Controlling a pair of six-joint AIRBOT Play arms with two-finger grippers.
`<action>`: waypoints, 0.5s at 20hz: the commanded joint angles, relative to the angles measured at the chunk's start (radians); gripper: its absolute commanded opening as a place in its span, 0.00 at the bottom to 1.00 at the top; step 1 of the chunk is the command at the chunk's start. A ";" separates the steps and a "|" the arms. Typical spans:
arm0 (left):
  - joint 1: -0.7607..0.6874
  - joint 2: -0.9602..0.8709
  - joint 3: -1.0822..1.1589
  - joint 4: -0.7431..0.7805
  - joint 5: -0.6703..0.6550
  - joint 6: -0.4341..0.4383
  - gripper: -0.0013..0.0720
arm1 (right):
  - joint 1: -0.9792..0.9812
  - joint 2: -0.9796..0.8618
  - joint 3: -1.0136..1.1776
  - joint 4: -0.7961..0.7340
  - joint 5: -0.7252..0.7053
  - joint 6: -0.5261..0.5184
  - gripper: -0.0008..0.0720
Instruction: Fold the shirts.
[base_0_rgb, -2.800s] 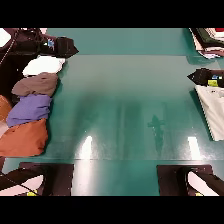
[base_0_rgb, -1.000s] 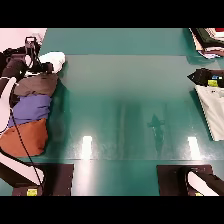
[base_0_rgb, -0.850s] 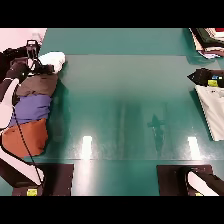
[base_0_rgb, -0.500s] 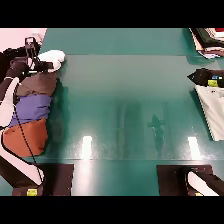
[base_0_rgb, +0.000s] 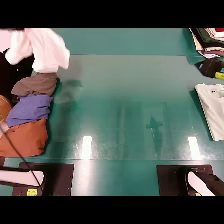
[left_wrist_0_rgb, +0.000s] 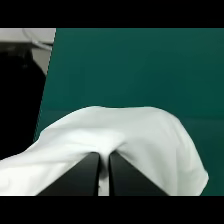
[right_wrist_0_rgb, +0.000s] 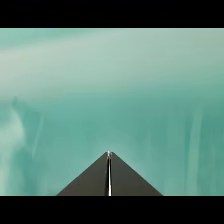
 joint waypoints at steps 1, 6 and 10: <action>-0.141 0.191 0.022 -0.006 -0.169 0.058 0.05 | 0.001 0.074 0.001 0.012 -0.105 -0.001 0.03; -0.481 0.232 -0.084 -0.014 -0.432 -0.002 0.05 | 0.001 0.155 0.001 0.011 -0.103 -0.001 0.03; -0.722 0.232 -0.398 -0.125 -0.292 -0.033 0.24 | 0.001 0.191 0.001 0.011 -0.082 -0.001 0.03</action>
